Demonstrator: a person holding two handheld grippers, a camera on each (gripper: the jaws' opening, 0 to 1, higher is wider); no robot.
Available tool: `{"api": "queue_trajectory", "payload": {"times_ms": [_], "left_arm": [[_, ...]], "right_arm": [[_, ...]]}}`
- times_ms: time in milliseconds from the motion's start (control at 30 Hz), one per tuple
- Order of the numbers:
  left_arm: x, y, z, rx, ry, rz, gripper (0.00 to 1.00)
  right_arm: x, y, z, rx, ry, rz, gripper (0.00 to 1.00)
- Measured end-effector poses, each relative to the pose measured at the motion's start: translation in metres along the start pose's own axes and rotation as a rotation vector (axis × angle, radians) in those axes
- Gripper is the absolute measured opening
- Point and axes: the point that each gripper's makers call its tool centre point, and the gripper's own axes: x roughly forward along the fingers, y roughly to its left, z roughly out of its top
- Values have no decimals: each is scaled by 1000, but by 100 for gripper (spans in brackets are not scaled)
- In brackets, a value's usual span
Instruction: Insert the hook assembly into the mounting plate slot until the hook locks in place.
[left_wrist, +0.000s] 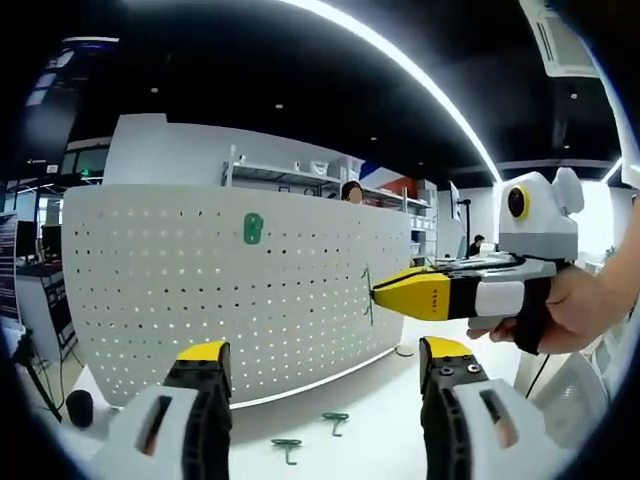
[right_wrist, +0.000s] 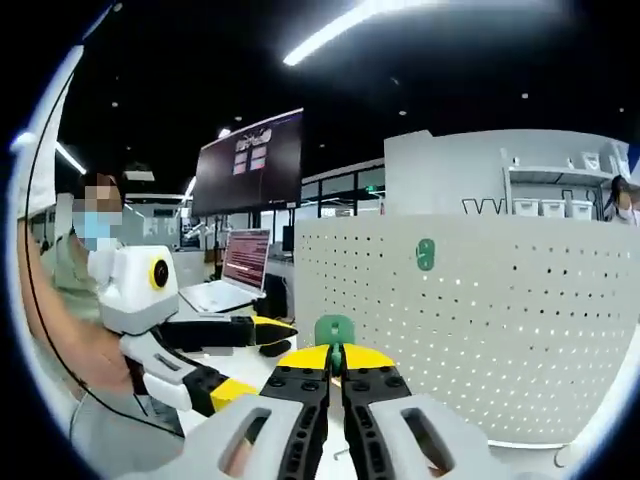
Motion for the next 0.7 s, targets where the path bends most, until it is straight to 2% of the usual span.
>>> {"api": "queue_trajectory", "payload": {"times_ms": [200,433,700], "left_arm": [[-1,2,0,1,-5,1,78],[-4,11,-2,-4,-6,16,77],[-11,21,-7,-5,-7,32,77]], "right_arm": [[3,-9,6,30,-13,-32,0],[12,-29,14,73,-19,-95,1],[25,-53,29,79,-32,-164,1]]}}
